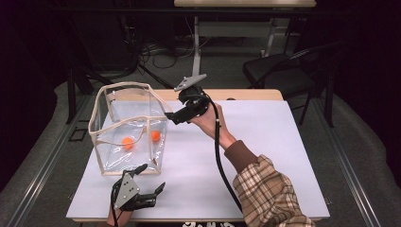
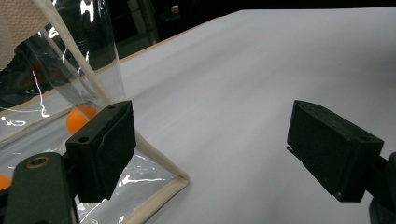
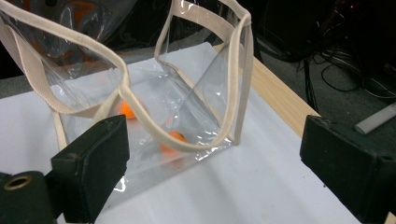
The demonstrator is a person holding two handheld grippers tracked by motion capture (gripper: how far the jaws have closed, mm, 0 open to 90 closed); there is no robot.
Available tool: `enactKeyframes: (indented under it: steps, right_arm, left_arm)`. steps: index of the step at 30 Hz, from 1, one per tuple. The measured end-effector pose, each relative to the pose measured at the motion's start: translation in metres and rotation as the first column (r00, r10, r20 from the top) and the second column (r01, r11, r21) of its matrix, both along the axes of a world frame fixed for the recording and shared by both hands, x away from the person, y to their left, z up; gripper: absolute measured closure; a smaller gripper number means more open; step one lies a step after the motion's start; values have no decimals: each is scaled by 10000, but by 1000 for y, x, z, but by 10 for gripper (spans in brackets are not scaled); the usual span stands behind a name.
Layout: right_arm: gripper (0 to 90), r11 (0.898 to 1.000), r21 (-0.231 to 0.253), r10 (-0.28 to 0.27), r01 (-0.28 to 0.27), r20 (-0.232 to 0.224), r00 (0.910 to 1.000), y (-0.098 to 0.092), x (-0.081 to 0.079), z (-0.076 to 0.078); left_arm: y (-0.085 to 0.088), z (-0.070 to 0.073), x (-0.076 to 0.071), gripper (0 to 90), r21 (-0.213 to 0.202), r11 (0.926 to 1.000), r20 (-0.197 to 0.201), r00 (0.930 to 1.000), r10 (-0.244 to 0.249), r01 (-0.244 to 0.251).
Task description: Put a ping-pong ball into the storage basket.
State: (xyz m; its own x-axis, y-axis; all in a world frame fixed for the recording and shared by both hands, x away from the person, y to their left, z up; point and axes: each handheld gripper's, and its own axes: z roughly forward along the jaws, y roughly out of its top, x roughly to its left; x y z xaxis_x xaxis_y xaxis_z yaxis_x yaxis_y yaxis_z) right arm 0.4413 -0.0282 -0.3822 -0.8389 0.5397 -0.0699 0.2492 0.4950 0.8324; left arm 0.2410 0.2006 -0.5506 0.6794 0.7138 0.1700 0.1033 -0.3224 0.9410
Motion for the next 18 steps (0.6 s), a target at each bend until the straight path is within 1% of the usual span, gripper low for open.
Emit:
enactKeyframes:
  steps: [1,7,9,14,18]
  right_arm:
    - [71,10000,-50,2,-2,57,10000,-3,-1,-1]
    - [53,9998,-164,-128,128,6,9999,-18,-6,-5]
    - [26,9996,-238,-153,152,-19,9999,-24,-8,-7]
    - [4,9996,-242,-172,174,55,9998,-38,-13,-11]
    - [3,9992,-245,-314,315,43,9995,-47,-17,-13]
  left_arm:
    - [0,0,0,155,-6,10000,5,10000,-5,5]
    - [0,0,0,155,35,10000,1,10000,-41,41]
    - [0,0,0,155,35,10000,17,10000,-23,23]
    - [0,0,0,155,8,10000,2,10000,-5,5]
    - [0,0,0,155,48,10000,27,10000,-1,1]
